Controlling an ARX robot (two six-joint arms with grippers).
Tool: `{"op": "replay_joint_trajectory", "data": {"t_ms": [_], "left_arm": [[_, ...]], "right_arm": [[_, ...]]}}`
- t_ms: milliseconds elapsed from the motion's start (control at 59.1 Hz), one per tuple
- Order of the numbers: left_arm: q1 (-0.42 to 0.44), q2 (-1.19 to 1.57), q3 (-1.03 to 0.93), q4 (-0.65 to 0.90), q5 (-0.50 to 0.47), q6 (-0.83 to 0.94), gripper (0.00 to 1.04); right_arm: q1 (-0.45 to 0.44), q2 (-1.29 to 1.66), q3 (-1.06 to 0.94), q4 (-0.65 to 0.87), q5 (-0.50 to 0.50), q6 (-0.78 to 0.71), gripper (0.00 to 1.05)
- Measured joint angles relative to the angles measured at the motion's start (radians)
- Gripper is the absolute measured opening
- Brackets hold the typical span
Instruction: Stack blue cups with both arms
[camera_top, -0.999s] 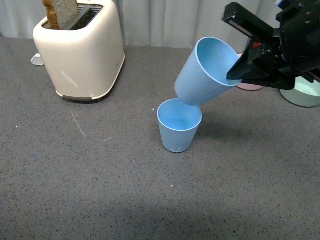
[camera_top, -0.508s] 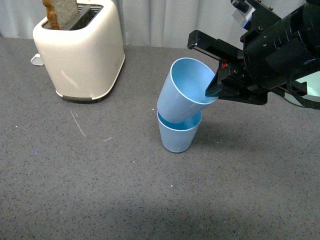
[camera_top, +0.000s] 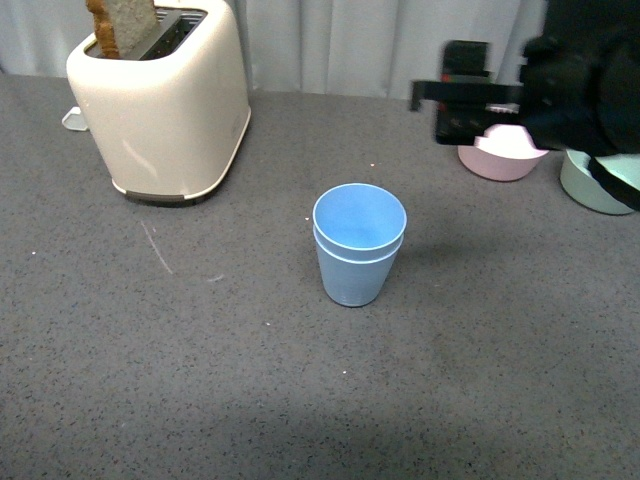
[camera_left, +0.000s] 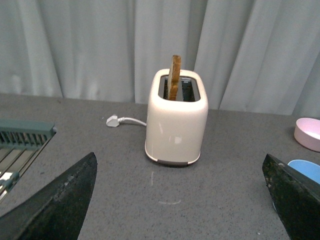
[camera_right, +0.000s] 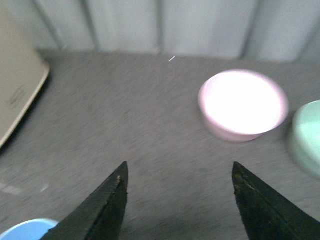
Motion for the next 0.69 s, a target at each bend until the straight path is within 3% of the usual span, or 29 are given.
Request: {"op": "replay_joint_trajectory", "data": {"t_ms": [51, 119, 203, 339, 694], "left_arm": [[0.0, 0.0, 0.0, -0.001, -0.003, 0.0, 0.98], [0.0, 0.0, 0.0, -0.002, -0.003, 0.0, 0.98], [0.0, 0.0, 0.0, -0.002, -0.002, 0.0, 0.98], [0.0, 0.0, 0.0, -0.002, 0.0, 0.0, 0.98], [0.0, 0.0, 0.0, -0.002, 0.0, 0.0, 0.98]], "right_arm": [[-0.021, -0.02, -0.113, 0.239, 0.038, -0.052, 0.51], [-0.056, -0.09, -0.214, 0.437, 0.027, -0.102, 0.38], [-0.092, -0.195, -0.293, 0.509, 0.001, -0.125, 0.23], [-0.136, -0.287, -0.406, 0.507, -0.044, -0.141, 0.01], [-0.235, -0.603, -0.612, 0.387, -0.142, -0.146, 0.01]]}}
